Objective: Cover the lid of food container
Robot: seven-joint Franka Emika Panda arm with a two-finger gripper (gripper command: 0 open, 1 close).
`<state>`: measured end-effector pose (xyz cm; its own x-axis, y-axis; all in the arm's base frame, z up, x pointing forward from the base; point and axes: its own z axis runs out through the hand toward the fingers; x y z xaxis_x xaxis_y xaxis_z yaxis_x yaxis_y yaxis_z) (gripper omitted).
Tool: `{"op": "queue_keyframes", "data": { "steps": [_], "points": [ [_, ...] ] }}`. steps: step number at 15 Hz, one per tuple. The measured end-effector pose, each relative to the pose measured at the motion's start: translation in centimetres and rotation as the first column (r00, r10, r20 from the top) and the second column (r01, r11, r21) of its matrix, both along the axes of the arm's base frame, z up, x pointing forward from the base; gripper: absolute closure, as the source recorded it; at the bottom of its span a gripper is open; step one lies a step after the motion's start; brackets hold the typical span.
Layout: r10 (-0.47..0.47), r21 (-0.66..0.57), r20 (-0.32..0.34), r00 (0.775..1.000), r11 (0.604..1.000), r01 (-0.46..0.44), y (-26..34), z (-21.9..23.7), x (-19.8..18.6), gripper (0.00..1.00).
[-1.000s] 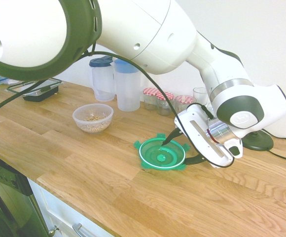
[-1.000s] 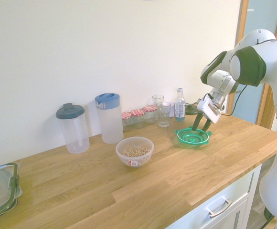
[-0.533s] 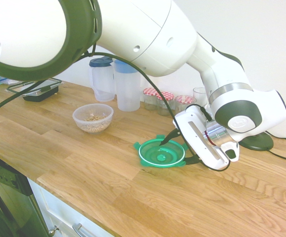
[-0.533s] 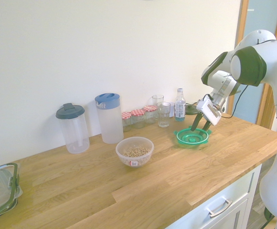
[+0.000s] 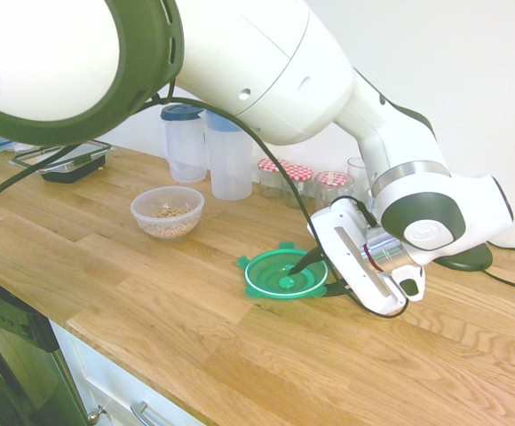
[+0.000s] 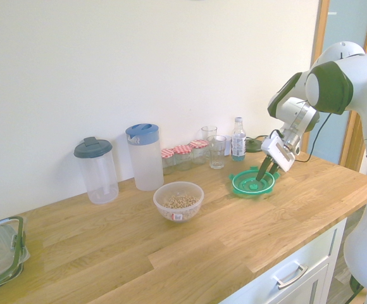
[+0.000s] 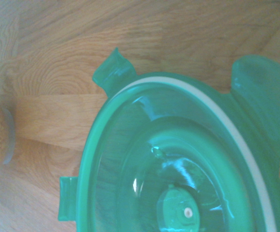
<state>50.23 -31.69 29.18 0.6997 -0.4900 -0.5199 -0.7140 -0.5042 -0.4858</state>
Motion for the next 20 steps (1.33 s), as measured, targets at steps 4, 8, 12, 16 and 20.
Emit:
{"op": "queue_keyframes", "data": {
  "steps": [4,8,12,16,20],
  "points": [
    [-0.008,-0.001,-0.011,1.0,1.0,0.008,-0.3,-0.6,-0.6,1.0],
    [-0.008,0.002,-0.004,1.0,1.0,0.008,-0.2,0.1,-0.8,1.0],
    [0.043,-0.135,0.003,0.999,0.99,-0.042,0.4,6.9,-0.7,1.0],
    [0.09,-0.389,-0.041,0.995,0.916,-0.099,4.5,17.2,0.8,1.0],
    [0.13,-0.623,-0.078,0.988,0.768,-0.151,10.7,24.2,1.9,1.0]
  ]
}}
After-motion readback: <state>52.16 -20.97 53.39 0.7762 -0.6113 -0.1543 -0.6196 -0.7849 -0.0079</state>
